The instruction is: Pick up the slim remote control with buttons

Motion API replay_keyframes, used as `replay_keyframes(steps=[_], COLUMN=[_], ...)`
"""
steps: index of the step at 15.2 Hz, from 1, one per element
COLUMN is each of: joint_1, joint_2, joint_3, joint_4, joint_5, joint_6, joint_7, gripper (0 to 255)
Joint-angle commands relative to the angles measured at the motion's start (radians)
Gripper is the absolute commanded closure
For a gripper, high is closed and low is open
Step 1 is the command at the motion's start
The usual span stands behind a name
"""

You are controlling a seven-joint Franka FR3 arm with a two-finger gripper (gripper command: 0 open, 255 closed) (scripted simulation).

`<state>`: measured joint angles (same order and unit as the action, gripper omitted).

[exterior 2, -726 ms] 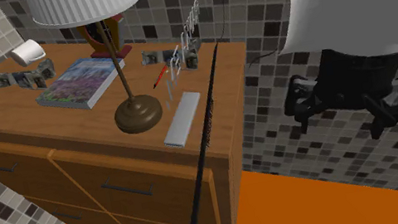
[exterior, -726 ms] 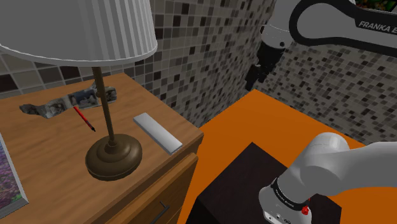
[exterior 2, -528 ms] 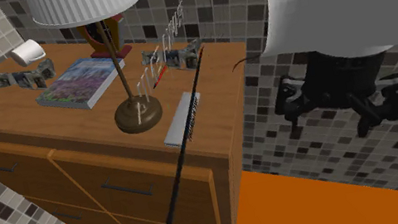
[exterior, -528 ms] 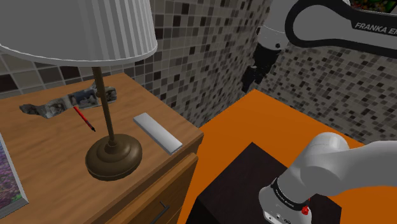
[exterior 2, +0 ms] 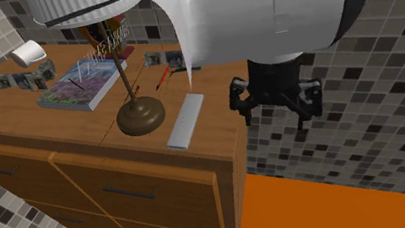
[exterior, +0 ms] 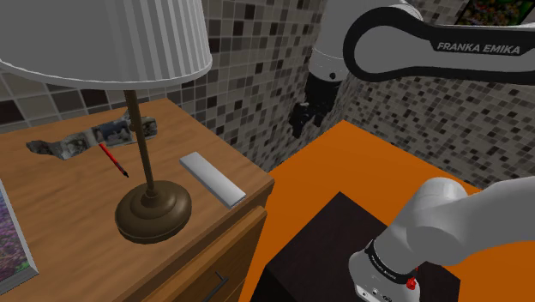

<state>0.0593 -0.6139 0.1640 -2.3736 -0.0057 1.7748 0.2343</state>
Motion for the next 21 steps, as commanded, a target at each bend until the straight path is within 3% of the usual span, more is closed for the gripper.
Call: replay_keyframes(steps=[1,10,19,21], joint_1=[0.011,0.047,0.087,0.092], joint_2=[0.046,0.304,0.616,0.637], joint_3=[0.033,0.175,0.287,0.289], joint_4=[0.015,0.146,0.37,0.374], joint_5=[0.021,0.057,-0.009,-0.017], joint_6=[0.028,0.144,0.213,0.228], joint_7=[0.044,0.233,0.439,0.451], gripper=[0,0,0,0])
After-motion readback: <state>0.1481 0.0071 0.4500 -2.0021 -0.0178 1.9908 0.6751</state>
